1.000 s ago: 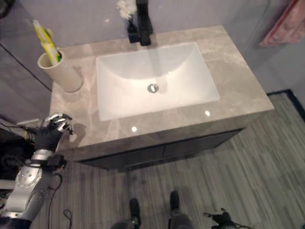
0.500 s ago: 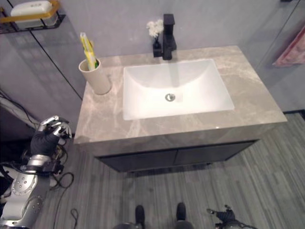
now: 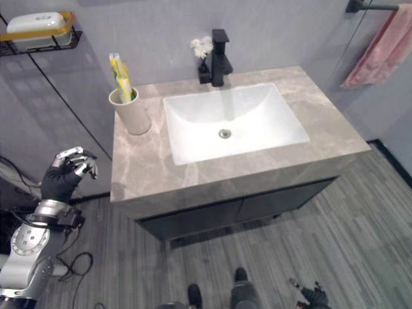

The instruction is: Put brush and paste in cup on sink, flatten towel.

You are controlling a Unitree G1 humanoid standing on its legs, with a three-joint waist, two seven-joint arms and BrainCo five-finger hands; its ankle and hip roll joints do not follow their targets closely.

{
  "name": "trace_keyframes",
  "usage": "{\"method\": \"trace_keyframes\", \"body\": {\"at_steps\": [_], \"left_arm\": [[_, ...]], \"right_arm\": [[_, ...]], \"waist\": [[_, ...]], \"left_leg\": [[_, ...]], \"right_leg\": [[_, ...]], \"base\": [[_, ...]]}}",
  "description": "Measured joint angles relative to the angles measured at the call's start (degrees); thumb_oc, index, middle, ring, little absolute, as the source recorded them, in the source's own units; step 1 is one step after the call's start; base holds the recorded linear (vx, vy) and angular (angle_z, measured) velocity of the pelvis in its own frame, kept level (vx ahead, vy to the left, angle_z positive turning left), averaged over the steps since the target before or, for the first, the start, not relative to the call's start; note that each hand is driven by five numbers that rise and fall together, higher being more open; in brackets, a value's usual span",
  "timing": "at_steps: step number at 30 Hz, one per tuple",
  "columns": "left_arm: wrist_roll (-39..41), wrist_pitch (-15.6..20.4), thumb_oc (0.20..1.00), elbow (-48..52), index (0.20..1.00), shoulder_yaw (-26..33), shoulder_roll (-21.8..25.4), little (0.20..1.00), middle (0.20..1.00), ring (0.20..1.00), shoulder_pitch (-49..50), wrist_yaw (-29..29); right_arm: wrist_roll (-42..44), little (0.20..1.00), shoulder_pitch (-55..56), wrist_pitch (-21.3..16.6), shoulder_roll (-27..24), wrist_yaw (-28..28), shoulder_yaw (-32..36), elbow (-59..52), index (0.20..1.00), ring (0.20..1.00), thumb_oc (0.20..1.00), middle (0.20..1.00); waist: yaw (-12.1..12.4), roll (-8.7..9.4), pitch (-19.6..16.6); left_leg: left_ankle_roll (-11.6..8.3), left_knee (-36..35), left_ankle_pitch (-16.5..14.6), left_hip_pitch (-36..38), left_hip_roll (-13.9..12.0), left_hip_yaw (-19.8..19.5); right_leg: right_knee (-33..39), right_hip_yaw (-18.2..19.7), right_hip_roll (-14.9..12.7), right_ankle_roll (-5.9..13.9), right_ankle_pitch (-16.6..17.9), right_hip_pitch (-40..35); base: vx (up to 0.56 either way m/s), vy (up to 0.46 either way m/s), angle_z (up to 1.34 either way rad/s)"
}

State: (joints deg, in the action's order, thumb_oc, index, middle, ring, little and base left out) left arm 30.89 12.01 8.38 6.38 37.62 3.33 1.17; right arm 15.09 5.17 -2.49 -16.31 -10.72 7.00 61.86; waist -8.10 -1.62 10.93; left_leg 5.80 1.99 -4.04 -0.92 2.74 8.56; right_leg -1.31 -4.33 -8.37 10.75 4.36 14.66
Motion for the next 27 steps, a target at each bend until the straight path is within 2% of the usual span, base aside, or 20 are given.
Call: {"method": "trace_keyframes", "body": {"at_steps": [1,3,4,6,8,9,10,11,13,16,23,27], "left_arm": [[0.0,0.0,0.2,0.0,0.2,0.0,0.0,0.2,0.2,0.2,-0.5,0.1],[-0.1,0.0,0.2,-0.1,0.2,-0.3,-0.4,0.2,0.2,0.2,-0.4,0.1],[-0.1,0.0,0.2,0.0,0.2,-0.5,-0.6,0.2,0.2,0.2,-0.1,0.2],[-0.1,0.0,0.2,0.0,0.2,-0.6,-1.3,0.2,0.2,0.2,0.4,0.3],[0.0,0.0,0.2,0.0,0.2,-0.9,-2.1,0.2,0.2,0.2,1.8,0.3],[0.0,-0.2,0.2,-0.6,0.2,-2.3,-4.8,0.2,0.2,0.2,3.3,0.3],[0.0,-0.3,0.2,-0.4,0.2,-3.0,-5.1,0.2,0.2,0.2,4.1,0.4],[0.0,-0.6,0.2,0.1,0.2,-3.4,-4.2,0.2,0.2,0.2,4.7,0.6],[0.1,-0.6,0.2,0.1,0.2,-2.7,-3.5,0.2,0.2,0.2,4.6,1.3],[0.7,-0.7,0.2,1.0,0.2,-2.5,-2.5,0.2,0.2,0.2,3.9,1.6],[0.8,-0.8,0.2,1.6,0.2,-2.2,-1.7,0.2,0.2,0.2,6.2,1.9],[0.7,-1.0,0.2,1.4,0.2,-2.2,-0.8,0.2,0.2,0.2,7.2,2.0]], "right_arm": [[0.1,1.0,0.7,0.2,0.5,0.0,0.0,0.2,1.0,1.0,1.0,1.0],[0.1,1.0,1.9,0.3,0.7,0.1,0.0,0.4,1.0,1.0,1.0,1.0],[0.1,1.0,3.2,0.4,0.8,0.5,0.0,0.7,1.0,1.0,1.0,1.0],[0.1,1.0,4.1,0.5,1.0,1.1,0.0,2.5,1.0,1.0,1.0,1.0],[0.1,1.0,5.2,1.0,1.1,1.1,-0.3,4.5,1.0,1.0,1.0,1.0],[-0.2,1.0,5.0,1.3,0.0,1.2,-1.8,7.4,1.0,1.0,1.0,1.0],[-0.2,1.0,5.1,1.4,-0.3,1.3,-2.3,7.9,1.0,1.0,1.0,1.0],[-0.4,1.0,3.6,1.4,-0.7,1.5,-2.8,7.1,1.0,1.0,1.0,1.0],[-2.8,1.0,1.3,1.6,-2.3,2.2,-7.5,6.6,1.0,1.0,1.0,1.0],[-6.8,1.0,-4.0,1.2,-4.8,2.2,-8.9,3.8,1.0,1.0,1.0,1.0],[-13.3,1.0,-7.3,1.4,-4.3,2.5,-15.5,2.2,1.0,1.0,1.0,1.0],[-16.4,1.0,-6.4,1.7,-3.6,3.4,-16.7,2.8,1.0,1.0,1.0,1.0]], "waist": [[-0.4,0.23,0.2],[-1.0,0.4,0.2],[-0.8,0.77,0.0],[-1.1,1.18,-0.4],[-0.9,2.34,-1.6],[-0.8,0.06,-2.7],[-1.0,-0.58,-3.3],[-0.2,-1.49,-3.6],[-0.3,-1.73,-3.7],[0.6,-1.8,-3.8],[1.8,-2.6,-3.9],[2.5,-3.39,-3.8]], "left_leg": [[-0.02,-0.3,-0.2,0.7,0.4,-0.5],[-0.09,-0.3,-1.1,1.9,0.9,-1.8],[-0.93,-0.2,-2.4,3.3,1.2,-2.9],[-1.78,-0.1,-3.5,4.6,1.3,-5.4],[-4.13,-1.1,-4.6,7.0,1.2,-8.2],[-5.91,-1.3,-6.0,7.9,-1.7,-9.8],[-6.47,-1.0,-6.1,8.0,-2.8,-9.5],[-7.84,-1.1,-5.3,7.8,-4.9,-9.0],[-9.31,-0.7,-5.1,7.5,-6.5,-9.7],[-12.24,-1.3,-3.0,6.8,-7.7,-9.6],[-12.16,-5.6,-3.1,7.1,-8.4,-9.6],[-10.85,-7.2,-2.5,6.5,-7.3,-9.4]], "right_leg": [[3.1,0.7,0.0,0.32,2.0,1.2],[4.6,0.8,-0.3,0.24,3.1,1.2],[4.7,0.8,-0.2,-0.54,4.1,1.2],[4.9,1.1,-0.1,-0.61,4.4,-0.3],[4.4,3.2,0.3,-2.19,6.1,-3.2],[3.5,1.5,2.8,-5.55,7.2,-4.4],[3.4,0.3,3.7,-6.57,7.1,-4.7],[2.9,-1.3,5.2,-7.85,5.9,-4.8],[2.5,-3.0,6.3,-8.84,5.0,-4.9],[2.0,-4.2,6.9,-10.3,3.7,-4.8],[2.6,-4.5,7.5,-9.63,3.4,-3.3],[2.3,-3.7,6.7,-8.56,3.9,-1.5]], "base": [[0.2,-0.041,0.26],[0.21,-0.081,0.34],[0.22,-0.115,0.51],[0.2,-0.131,0.68],[0.22,-0.214,0.77],[0.14,-0.152,0.6],[0.15,-0.186,0.61],[0.16,-0.245,0.36],[0.08,-0.154,0.29],[0.03,-0.075,0.28],[0.01,-0.006,0.07],[-0.04,0.053,-0.07]]}}
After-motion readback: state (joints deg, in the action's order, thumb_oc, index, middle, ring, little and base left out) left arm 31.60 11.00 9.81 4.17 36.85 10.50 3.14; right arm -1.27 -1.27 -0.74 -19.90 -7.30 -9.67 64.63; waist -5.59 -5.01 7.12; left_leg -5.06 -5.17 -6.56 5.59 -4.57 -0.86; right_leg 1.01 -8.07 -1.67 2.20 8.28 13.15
